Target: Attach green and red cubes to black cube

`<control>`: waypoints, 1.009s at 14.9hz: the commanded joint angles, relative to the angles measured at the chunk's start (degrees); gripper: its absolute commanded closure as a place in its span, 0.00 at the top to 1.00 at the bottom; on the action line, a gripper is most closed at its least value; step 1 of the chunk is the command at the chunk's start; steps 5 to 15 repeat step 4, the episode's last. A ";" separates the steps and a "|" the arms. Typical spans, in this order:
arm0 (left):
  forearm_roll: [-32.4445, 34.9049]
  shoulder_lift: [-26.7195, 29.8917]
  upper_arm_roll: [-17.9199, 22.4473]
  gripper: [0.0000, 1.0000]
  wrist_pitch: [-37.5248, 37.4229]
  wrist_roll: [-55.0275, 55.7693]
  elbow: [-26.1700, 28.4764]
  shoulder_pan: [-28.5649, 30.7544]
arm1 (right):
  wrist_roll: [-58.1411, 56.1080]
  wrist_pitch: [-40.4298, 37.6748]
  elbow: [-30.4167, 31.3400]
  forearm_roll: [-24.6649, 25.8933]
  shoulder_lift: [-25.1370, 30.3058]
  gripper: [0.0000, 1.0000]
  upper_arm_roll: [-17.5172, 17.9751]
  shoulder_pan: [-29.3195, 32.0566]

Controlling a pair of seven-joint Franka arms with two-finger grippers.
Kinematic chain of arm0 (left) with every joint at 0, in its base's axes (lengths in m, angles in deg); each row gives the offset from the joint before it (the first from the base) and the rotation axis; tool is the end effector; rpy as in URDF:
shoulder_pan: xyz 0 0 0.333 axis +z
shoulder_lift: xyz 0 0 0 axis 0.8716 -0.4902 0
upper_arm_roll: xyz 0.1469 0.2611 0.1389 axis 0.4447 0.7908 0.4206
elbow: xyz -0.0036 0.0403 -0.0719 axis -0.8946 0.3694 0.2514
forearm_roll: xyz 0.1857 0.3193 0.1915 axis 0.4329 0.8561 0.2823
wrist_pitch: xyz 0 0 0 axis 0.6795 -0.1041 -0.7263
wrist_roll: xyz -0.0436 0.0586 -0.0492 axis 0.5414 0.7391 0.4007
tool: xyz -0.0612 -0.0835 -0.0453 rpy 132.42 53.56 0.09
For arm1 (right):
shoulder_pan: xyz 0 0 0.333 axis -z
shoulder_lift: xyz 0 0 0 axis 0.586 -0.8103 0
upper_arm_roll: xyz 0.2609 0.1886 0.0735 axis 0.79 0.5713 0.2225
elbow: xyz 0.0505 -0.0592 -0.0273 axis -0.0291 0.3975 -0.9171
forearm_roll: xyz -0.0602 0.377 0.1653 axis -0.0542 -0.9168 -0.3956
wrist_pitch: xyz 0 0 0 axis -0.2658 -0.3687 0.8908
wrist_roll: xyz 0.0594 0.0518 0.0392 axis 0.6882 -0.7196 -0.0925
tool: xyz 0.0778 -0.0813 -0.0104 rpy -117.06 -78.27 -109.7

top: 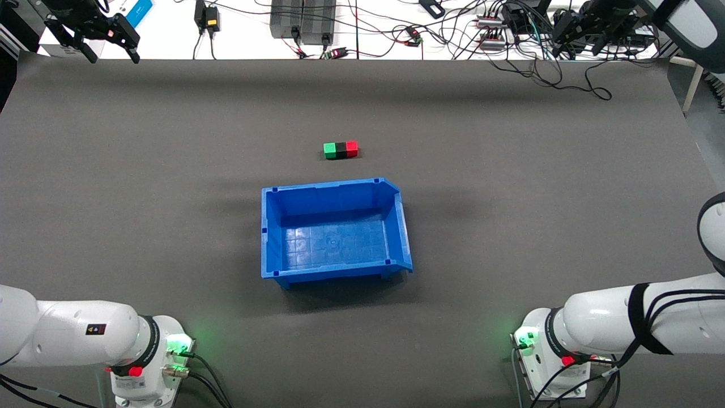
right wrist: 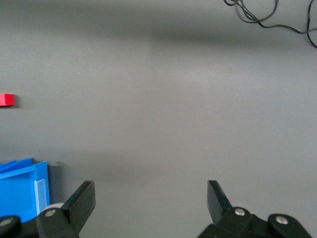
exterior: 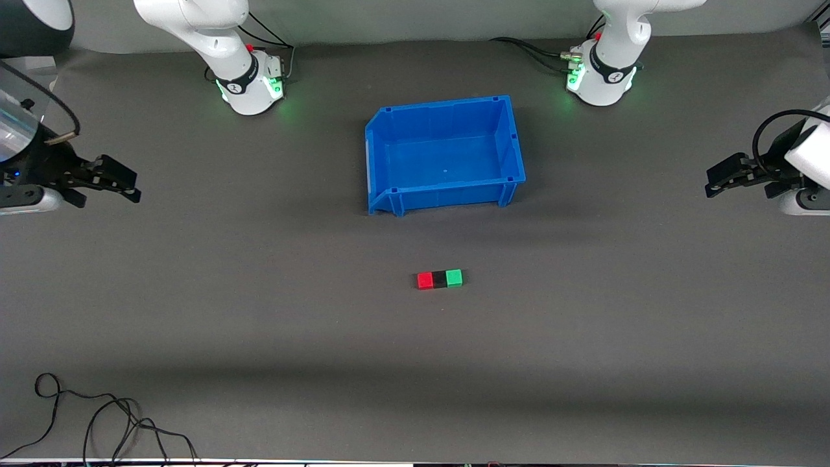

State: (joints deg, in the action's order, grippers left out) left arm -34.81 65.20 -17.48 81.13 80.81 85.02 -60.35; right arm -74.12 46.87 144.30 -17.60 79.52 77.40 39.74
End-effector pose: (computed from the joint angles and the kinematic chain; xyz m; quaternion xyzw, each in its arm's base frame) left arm 0.5799 -0.0127 0.6042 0.9999 -0.0111 -0.0107 0.0069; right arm 0.5725 0.0359 0.6200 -0.9992 -0.0307 -0.0245 0.0024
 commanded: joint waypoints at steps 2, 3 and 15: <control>0.89 0.37 0.25 1.00 -1.48 -0.39 -0.91 -0.47 | 1.50 -1.07 -1.15 1.02 0.35 1.00 -2.30 -2.98; 0.89 0.37 0.25 1.00 -1.48 -0.39 -1.09 -0.55 | 1.69 -1.07 -1.06 1.02 0.17 1.00 -2.31 -3.16; 0.89 0.37 0.25 1.00 -1.48 -0.39 -1.09 -0.55 | 1.69 -0.99 -1.15 1.02 -0.35 1.00 -2.39 -3.08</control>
